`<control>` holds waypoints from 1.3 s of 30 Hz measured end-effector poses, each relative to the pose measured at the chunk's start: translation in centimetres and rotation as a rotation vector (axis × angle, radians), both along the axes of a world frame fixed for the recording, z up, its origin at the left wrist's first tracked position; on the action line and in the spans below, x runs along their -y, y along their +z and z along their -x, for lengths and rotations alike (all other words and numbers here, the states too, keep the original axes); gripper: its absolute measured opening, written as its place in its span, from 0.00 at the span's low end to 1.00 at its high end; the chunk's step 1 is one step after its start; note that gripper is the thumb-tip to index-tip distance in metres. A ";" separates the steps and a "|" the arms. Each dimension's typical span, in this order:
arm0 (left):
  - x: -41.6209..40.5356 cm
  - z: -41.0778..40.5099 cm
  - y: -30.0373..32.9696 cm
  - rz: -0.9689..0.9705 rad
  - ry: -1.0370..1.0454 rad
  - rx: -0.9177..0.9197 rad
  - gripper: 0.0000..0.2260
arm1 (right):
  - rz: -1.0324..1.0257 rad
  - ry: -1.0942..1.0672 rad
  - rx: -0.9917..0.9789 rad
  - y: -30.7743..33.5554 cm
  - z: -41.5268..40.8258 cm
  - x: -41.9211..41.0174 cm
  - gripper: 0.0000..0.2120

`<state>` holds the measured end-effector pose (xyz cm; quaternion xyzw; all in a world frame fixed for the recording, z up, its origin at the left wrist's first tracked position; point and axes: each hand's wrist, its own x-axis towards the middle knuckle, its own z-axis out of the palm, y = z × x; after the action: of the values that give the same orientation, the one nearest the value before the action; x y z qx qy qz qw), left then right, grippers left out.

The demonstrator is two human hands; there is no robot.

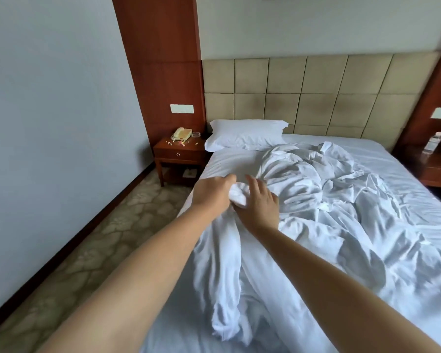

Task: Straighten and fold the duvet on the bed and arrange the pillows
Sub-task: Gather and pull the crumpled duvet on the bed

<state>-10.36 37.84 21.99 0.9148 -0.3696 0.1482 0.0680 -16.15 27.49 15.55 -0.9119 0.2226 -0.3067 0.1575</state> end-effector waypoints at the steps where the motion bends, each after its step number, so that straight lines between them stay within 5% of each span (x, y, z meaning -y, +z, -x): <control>1: -0.8 0.0 -1.1 0.060 0.016 -0.068 0.17 | -0.083 0.027 -0.080 0.0 -0.1 -0.4 0.18; 3: -2.4 -0.2 -3.8 0.242 0.024 -0.243 0.18 | -0.256 0.028 -0.134 0.0 -0.4 -1.2 0.10; 7: -5.4 0.2 -8.6 0.420 -0.049 -0.539 0.20 | -0.393 0.008 -0.041 -0.3 -0.7 -3.6 0.09; 12: -7.1 -2.0 -12.9 0.309 0.007 -0.932 0.37 | -0.533 -0.048 0.073 0.3 -2.1 -4.8 0.08; 15: -7.0 -2.2 -15.1 0.206 -0.038 -1.060 0.38 | -0.583 -0.059 0.117 -0.2 -2.4 -4.8 0.09; 19: -7.3 -3.3 -17.0 0.086 -0.041 -0.863 0.24 | -0.600 -0.091 0.095 -1.6 -1.9 -5.2 0.08; 24: -8.7 -5.0 -18.3 0.056 0.022 -0.780 0.23 | -0.489 -0.119 -0.064 -2.6 0.3 -4.9 0.13; 27: -9.4 -3.0 -18.2 0.068 -0.091 -0.891 0.31 | -0.460 -0.195 -0.143 -3.4 2.7 -5.0 0.14; 32: -12.1 0.0 -16.5 -0.287 -0.298 -0.808 0.48 | -0.372 -0.234 -0.362 -4.0 7.0 -6.4 0.14; 39: -18.8 2.3 -13.9 -0.378 -0.092 -0.497 0.28 | -0.274 -0.242 -0.450 -5.5 12.4 -12.2 0.08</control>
<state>-12.63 56.67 8.12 0.9018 -0.4036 -0.1541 -0.0083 -28.59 39.64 10.10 -0.8941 0.3984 -0.0804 0.1879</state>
